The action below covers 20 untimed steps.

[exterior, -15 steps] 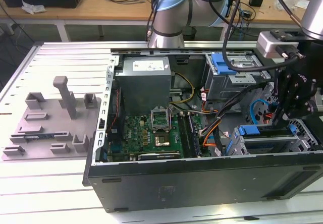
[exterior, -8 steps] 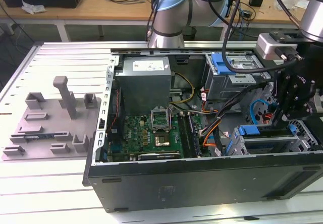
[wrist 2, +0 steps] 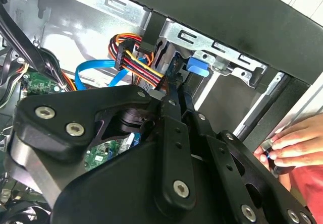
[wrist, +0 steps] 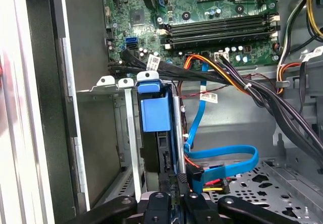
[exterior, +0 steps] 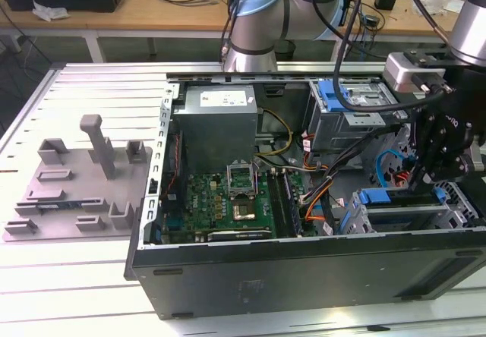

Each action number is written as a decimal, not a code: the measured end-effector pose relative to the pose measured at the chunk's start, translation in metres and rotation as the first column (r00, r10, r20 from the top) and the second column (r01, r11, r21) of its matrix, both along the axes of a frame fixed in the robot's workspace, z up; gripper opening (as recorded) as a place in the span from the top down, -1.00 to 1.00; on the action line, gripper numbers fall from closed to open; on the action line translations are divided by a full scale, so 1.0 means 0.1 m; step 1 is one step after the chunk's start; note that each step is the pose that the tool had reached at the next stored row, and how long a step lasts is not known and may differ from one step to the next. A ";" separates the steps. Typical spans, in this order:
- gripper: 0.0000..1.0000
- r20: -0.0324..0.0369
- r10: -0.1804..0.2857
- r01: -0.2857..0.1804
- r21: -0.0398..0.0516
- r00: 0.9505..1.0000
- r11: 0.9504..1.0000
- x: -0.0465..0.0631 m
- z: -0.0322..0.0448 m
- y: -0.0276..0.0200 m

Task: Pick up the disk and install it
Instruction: 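Insert the first disk wire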

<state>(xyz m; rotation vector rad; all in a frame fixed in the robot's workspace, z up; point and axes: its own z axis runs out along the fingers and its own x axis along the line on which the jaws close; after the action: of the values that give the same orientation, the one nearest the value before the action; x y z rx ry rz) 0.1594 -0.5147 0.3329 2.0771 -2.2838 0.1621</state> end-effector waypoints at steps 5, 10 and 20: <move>0.67 0.000 0.000 0.000 0.002 1.000 1.000 0.00 0.015 0.001; 0.67 0.000 0.000 0.000 0.001 1.000 1.000 0.00 0.036 0.001; 0.67 0.000 0.000 0.000 0.000 1.000 1.000 0.00 0.116 0.001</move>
<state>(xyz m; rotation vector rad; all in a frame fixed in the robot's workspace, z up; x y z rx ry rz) 0.1589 -0.5146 0.3445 2.0772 -2.2841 0.1616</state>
